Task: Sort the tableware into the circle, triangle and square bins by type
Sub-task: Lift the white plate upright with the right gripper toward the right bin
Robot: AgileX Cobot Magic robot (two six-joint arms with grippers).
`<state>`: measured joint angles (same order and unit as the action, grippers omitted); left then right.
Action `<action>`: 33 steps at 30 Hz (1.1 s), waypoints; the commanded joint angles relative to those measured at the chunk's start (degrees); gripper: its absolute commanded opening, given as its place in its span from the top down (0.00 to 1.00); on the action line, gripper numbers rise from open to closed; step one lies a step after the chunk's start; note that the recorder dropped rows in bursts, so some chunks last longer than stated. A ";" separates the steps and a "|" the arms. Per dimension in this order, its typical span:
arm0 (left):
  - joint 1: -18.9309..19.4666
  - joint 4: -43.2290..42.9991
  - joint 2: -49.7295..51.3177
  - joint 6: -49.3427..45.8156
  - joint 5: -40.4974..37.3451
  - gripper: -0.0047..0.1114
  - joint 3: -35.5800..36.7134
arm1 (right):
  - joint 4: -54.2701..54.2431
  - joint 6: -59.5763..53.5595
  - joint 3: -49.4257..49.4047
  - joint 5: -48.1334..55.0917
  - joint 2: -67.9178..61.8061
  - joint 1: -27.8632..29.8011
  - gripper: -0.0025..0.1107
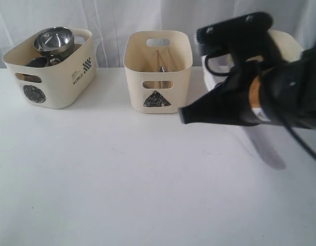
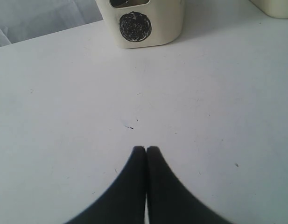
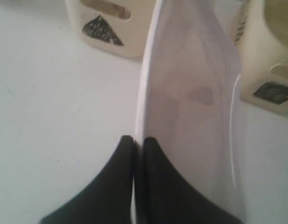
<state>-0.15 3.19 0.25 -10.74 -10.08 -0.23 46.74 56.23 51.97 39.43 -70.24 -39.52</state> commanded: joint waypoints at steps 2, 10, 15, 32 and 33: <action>0.06 0.14 -0.25 0.40 0.30 0.96 0.23 | 2.96 -4.99 -0.04 2.05 8.11 0.15 0.98; 0.06 0.14 -0.25 0.40 0.30 0.96 0.23 | 14.20 -7.84 1.00 -2.22 12.54 2.72 0.98; 0.06 0.14 -0.25 0.40 0.30 0.96 0.23 | 14.59 -7.84 4.18 -7.64 11.19 9.77 0.98; 0.06 0.14 -0.25 0.40 0.30 0.96 0.23 | 9.67 -7.84 21.92 -28.20 -11.90 29.05 0.98; 0.06 0.14 -0.25 0.40 0.30 0.96 0.23 | 9.67 -7.84 23.28 -28.20 -13.72 29.36 0.98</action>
<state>-0.15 3.19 0.25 -10.74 -10.08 -0.23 55.20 49.48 71.45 13.97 -80.40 -11.42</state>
